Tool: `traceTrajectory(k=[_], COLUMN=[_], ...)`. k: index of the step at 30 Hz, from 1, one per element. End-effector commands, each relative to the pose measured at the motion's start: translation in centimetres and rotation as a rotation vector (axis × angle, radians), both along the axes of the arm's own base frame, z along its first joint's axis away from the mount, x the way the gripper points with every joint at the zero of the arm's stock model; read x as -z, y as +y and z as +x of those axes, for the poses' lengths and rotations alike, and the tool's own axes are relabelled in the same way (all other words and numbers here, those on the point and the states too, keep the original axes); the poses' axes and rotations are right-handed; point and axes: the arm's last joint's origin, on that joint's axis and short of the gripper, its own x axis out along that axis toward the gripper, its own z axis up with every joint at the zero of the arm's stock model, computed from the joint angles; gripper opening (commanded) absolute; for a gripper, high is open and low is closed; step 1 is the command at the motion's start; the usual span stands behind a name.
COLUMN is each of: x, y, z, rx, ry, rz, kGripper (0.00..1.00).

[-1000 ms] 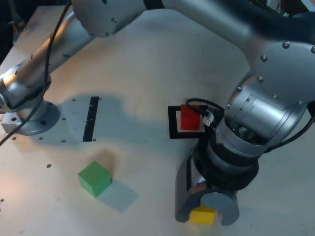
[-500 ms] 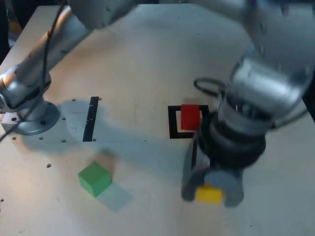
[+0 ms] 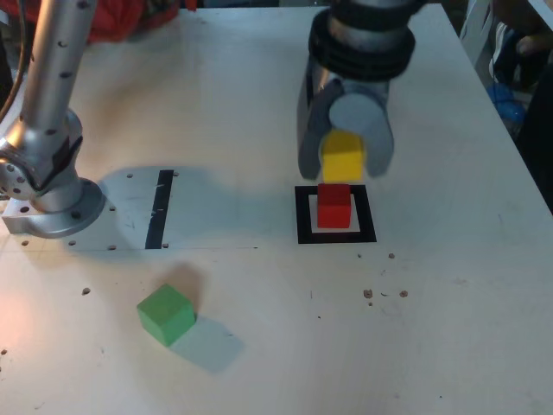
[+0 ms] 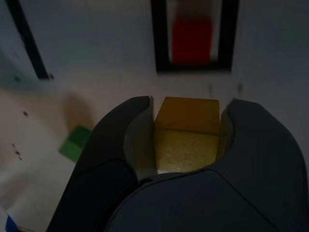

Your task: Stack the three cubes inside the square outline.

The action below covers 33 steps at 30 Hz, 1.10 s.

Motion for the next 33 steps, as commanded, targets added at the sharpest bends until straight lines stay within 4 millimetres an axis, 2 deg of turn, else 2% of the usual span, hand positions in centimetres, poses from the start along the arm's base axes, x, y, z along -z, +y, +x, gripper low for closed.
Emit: traceTrajectory(k=[1,6,15,23,33], x=[0.1,1.4,4.1,5.4,6.7], y=[1.3,3.0,2.9,2.9,4.2], z=[0.0,0.4,0.8,1.4,2.0], rx=[-0.012,-0.027,-0.021,-0.018,-0.027], ry=[0.008,0.017,0.034,0.052,0.086], rz=[0.004,0.003,-0.014,-0.015,-0.013], kGripper=[0.12,0.12,0.12,0.14,0.15])
